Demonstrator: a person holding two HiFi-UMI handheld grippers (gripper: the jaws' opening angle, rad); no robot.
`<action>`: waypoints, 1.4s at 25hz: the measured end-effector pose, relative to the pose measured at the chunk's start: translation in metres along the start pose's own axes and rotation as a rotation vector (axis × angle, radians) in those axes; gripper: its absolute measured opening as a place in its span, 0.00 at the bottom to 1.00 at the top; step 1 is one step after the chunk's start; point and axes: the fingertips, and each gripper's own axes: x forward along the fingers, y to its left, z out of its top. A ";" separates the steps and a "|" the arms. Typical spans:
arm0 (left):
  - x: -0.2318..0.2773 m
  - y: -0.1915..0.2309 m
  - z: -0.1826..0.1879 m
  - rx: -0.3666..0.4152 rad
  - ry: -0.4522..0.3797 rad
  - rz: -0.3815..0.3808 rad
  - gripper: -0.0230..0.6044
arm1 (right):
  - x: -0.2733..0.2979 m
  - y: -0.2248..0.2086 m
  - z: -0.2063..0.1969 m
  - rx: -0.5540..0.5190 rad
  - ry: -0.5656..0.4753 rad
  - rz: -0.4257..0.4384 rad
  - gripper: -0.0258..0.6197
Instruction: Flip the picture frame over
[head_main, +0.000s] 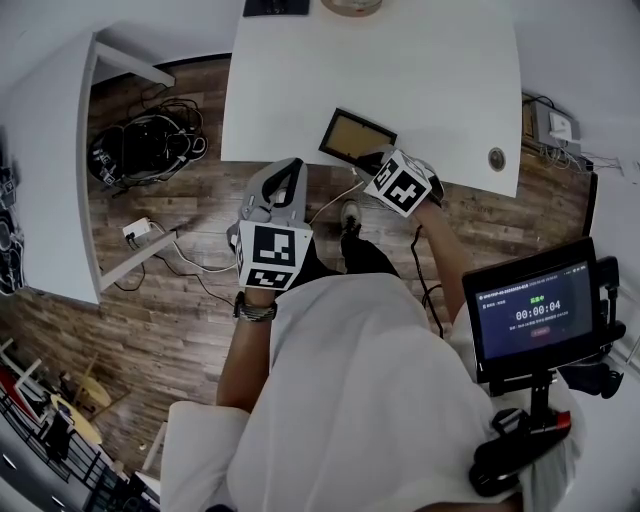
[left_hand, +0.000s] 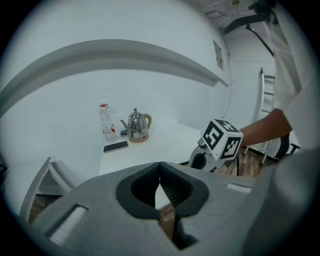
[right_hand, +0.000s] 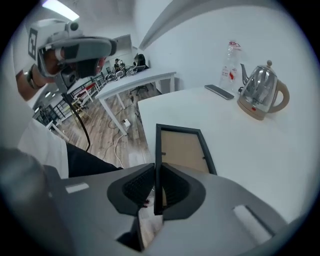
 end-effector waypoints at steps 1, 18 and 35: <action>0.001 0.000 0.001 0.000 -0.001 -0.001 0.04 | -0.001 0.001 0.002 0.030 -0.015 0.019 0.11; 0.003 0.006 0.013 0.008 -0.029 0.004 0.04 | -0.027 -0.004 0.045 0.511 -0.335 0.289 0.11; 0.001 0.008 0.013 0.019 -0.019 -0.005 0.04 | -0.050 -0.033 0.060 1.037 -0.770 0.651 0.11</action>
